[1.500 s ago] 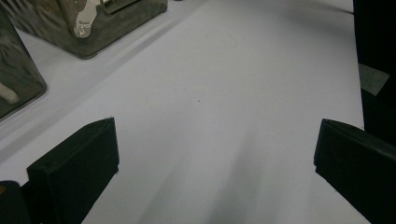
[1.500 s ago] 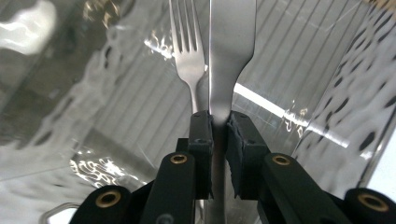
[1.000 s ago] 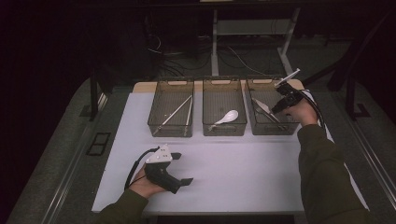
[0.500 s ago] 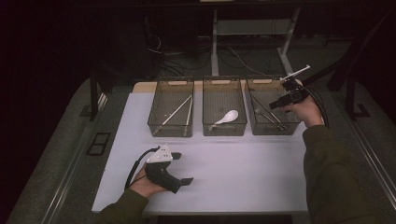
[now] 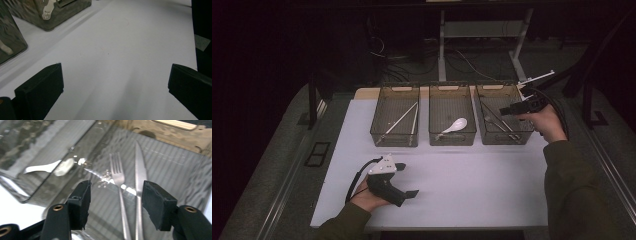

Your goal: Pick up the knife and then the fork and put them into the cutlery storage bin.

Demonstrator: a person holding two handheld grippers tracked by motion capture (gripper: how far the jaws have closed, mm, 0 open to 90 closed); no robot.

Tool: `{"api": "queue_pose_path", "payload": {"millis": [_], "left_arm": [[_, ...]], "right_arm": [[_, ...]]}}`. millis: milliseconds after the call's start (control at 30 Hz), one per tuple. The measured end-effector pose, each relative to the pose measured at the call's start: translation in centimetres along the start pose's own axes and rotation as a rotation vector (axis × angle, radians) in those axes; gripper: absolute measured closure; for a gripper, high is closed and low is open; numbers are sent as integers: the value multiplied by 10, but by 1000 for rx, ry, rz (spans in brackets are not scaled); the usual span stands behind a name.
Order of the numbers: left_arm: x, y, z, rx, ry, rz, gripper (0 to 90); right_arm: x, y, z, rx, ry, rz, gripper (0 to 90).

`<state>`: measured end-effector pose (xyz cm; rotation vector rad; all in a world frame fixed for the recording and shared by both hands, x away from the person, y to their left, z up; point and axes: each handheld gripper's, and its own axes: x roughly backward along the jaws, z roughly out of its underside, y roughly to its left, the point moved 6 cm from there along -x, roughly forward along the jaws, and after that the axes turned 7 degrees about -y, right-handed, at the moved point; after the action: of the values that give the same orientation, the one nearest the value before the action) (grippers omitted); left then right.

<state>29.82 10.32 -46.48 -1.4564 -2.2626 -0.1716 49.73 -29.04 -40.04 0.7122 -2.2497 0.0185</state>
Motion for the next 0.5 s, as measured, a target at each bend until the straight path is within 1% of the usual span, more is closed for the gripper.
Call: {"api": "queue_pose_path", "payload": {"millis": [167,267,367,500], "left_arm": [[0,0,0,-3,3,-1,0],[0,0,1,-1,2,-2,0],[0,0,1,-1,3,-2,0],[0,0,1,-2,4,-2,0]], "right_arm": [[4,8,6,19,-32,-34,348],[7,11,12,30,-41,-24,327],[9,13,18,33,-56,-34,309],[14,17,25,46,-87,-31,293]]}}
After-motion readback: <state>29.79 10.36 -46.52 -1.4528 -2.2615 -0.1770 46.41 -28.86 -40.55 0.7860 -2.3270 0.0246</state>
